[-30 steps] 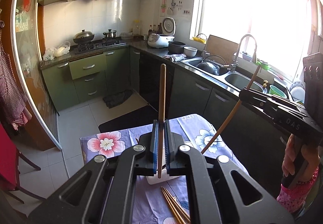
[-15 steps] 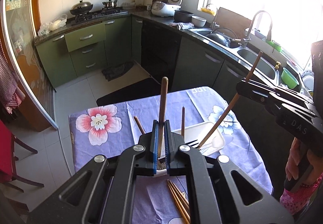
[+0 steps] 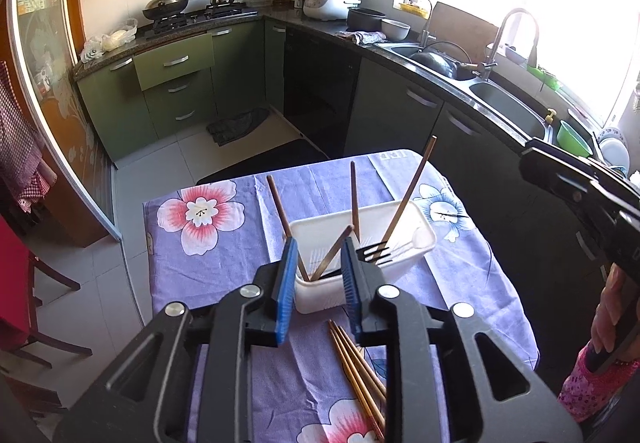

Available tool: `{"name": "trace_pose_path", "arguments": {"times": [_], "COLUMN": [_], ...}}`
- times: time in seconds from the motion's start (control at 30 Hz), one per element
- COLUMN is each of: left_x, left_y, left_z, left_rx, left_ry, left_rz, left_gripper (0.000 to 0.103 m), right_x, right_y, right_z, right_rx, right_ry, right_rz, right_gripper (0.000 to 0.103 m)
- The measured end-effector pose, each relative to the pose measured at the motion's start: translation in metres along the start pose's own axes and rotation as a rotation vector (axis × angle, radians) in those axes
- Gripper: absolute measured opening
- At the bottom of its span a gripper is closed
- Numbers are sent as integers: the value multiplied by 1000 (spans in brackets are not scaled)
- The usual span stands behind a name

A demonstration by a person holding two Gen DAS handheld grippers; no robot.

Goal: Organize utensils
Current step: 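Move both open grippers back over the remaining chopstick pile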

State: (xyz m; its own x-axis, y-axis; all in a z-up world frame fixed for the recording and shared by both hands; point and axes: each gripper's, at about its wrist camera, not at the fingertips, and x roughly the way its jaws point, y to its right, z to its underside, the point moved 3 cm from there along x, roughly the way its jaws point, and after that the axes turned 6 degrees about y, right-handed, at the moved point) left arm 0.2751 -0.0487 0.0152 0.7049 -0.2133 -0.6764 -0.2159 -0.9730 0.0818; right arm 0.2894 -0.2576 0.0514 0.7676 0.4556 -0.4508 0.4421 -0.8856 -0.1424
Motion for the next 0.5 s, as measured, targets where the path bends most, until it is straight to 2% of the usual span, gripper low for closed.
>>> {"name": "trace_pose_path", "arguments": {"times": [0.07, 0.13, 0.37, 0.5], "left_x": [-6, -4, 53, 88], "left_y": [1, 2, 11, 15], "left_z": [15, 37, 126, 153], "left_rx": [-24, -53, -120, -135], "left_ry": [-16, -56, -284, -350], "left_rz": [8, 15, 19, -25], "left_gripper": [41, 50, 50, 48], "right_x": [-19, -33, -57, -69], "right_y": [-1, 4, 25, 36], "right_z": [19, 47, 166, 209], "right_rx": [-2, 7, 75, 169], "right_ry": [3, -7, -101, -108], "right_rz": [7, 16, 122, 109], "right_gripper": [35, 35, 35, 35]}}
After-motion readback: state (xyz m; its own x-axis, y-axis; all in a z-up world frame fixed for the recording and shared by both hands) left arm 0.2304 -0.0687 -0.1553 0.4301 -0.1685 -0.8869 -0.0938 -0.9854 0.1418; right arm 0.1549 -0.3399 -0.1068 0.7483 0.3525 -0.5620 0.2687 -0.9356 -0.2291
